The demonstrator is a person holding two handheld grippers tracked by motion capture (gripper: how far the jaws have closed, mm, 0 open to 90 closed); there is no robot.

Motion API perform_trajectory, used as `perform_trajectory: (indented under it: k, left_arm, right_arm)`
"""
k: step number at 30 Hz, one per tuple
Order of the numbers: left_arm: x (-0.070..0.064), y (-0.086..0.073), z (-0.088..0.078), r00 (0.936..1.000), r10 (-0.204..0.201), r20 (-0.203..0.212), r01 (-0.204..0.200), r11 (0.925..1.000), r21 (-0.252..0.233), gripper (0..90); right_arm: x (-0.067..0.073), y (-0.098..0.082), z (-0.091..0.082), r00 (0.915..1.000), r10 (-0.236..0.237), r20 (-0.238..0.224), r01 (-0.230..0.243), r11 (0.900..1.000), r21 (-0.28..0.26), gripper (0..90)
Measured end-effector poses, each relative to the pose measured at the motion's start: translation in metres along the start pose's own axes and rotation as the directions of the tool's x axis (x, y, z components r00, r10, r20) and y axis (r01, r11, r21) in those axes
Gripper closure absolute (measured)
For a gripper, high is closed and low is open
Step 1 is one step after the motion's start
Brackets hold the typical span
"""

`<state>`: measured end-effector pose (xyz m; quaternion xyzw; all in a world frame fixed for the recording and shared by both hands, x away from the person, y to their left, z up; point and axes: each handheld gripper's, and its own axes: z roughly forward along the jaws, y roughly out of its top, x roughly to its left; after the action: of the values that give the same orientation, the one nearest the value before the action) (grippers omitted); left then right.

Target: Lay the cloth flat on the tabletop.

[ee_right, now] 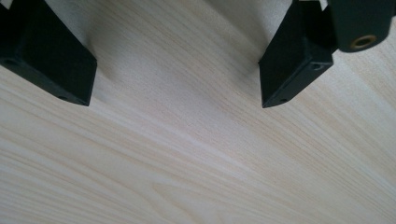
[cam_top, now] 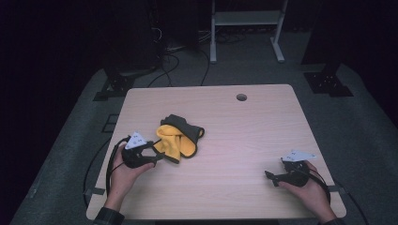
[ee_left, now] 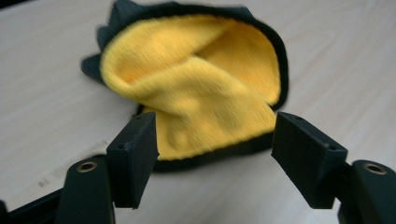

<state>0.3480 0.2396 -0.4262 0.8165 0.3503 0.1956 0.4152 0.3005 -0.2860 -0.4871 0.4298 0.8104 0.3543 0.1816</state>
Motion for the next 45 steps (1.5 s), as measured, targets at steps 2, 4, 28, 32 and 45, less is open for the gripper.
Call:
perform_trajectory:
  k: [2, 4, 28, 32, 45]
  left_arm:
    - [0.007, 0.008, 0.003, 0.9999, -0.008, -0.012, 0.008, 0.9998, -0.016, 32.1]
    - [0.011, 0.014, 0.007, 0.9998, -0.006, -0.019, 0.006, 0.9998, -0.021, 32.7]
    - [0.043, 0.035, 0.068, 0.9984, 0.028, -0.048, -0.026, 0.9985, 0.048, 48.5]
    - [0.041, 0.033, 0.068, 0.9989, 0.01, -0.047, -0.007, 0.9975, 0.07, 67.6]
    - [0.023, 0.05, 0.053, 0.9954, -0.063, 0.072, 0.06, 0.9976, 0.035, 84.8]
  right_arm:
    - [0.0, 0.0, 0.0, 1.0, 0.0, 0.0, 0.0, 1.0, 0.0, 10.0]
    - [0.0, 0.0, 0.0, 1.0, 0.0, 0.0, 0.0, 1.0, 0.0, 10.0]
    - [0.0, 0.0, 0.0, 1.0, 0.0, 0.0, 0.0, 1.0, 0.0, 10.0]
    - [0.0, 0.0, 0.0, 1.0, 0.0, -0.001, 0.0, 1.0, 0.0, 10.0]
    - [-0.001, 0.0, 0.0, 1.0, -0.001, -0.002, 0.001, 1.0, 0.0, 10.1]
